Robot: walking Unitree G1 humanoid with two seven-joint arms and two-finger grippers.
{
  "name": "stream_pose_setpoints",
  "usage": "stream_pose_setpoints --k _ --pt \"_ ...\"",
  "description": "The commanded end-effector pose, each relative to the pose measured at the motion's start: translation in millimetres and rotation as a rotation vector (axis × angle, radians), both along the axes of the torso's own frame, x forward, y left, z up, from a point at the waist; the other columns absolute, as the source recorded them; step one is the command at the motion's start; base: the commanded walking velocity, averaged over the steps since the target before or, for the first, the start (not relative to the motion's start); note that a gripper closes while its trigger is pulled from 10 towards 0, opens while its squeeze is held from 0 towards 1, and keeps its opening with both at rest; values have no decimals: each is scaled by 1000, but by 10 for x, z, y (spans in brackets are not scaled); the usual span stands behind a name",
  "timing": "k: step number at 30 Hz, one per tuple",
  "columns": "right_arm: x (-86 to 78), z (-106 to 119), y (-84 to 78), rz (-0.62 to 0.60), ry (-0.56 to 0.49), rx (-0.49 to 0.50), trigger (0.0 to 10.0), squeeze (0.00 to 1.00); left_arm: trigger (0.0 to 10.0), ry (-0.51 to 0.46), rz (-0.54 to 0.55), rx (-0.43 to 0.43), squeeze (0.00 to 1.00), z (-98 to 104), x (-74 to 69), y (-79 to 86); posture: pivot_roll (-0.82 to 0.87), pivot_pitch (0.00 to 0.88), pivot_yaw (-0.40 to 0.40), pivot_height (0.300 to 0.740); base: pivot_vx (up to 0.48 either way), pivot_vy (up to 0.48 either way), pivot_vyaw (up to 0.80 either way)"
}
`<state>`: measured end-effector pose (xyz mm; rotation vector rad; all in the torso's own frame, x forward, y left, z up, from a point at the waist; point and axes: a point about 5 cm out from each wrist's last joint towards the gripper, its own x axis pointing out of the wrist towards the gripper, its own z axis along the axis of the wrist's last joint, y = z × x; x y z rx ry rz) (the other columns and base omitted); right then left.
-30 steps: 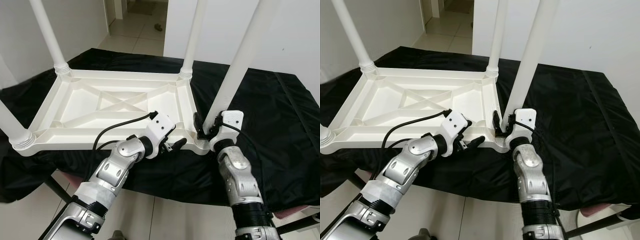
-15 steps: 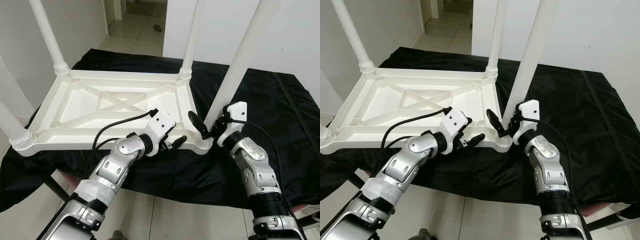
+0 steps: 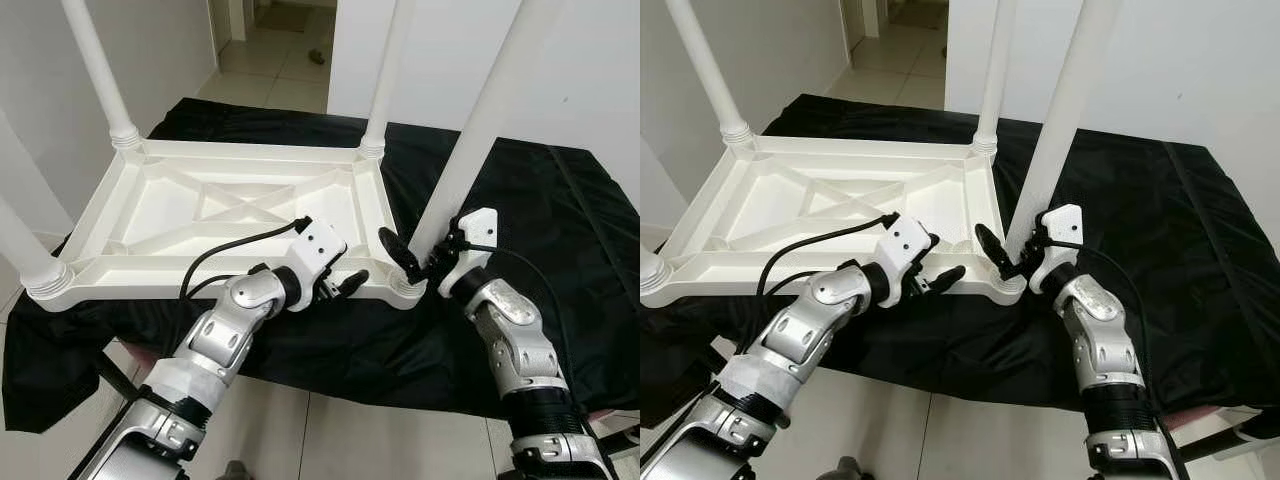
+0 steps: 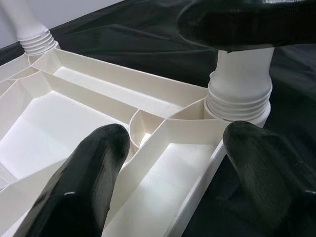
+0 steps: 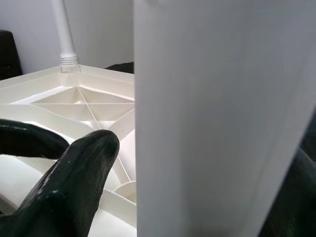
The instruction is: Building children table
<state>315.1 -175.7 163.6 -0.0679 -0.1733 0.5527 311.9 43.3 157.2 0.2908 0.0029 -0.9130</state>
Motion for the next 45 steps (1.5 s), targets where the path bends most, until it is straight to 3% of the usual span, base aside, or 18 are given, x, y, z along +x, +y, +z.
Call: stream_pose_setpoints --k 1,16,24,32,45 --pt "-23 -50 -31 0 13 3 10000 0 10000 7 -22 13 0 -18 -14 -4 52 0 -7 740 0 0 0" --pt "6 -265 18 50 82 -26 10000 0 10000 -2 -27 13 0 -1 6 -39 54 0 -17 740 0 0 0" --pt "14 -159 -175 -12 72 -45 10000 0 10000 -44 -12 -27 0 130 27 -111 8 11 -83 740 0 0 0" --pt "-134 -170 -245 -60 87 -38 10000 0 10000 -30 -37 -14 0 99 9 -69 -62 0 -36 740 0 0 0" --pt "-142 -145 -286 -69 105 -74 10000 0 10000 -49 -37 5 0 127 70 -55 -71 0 -45 740 0 0 0"
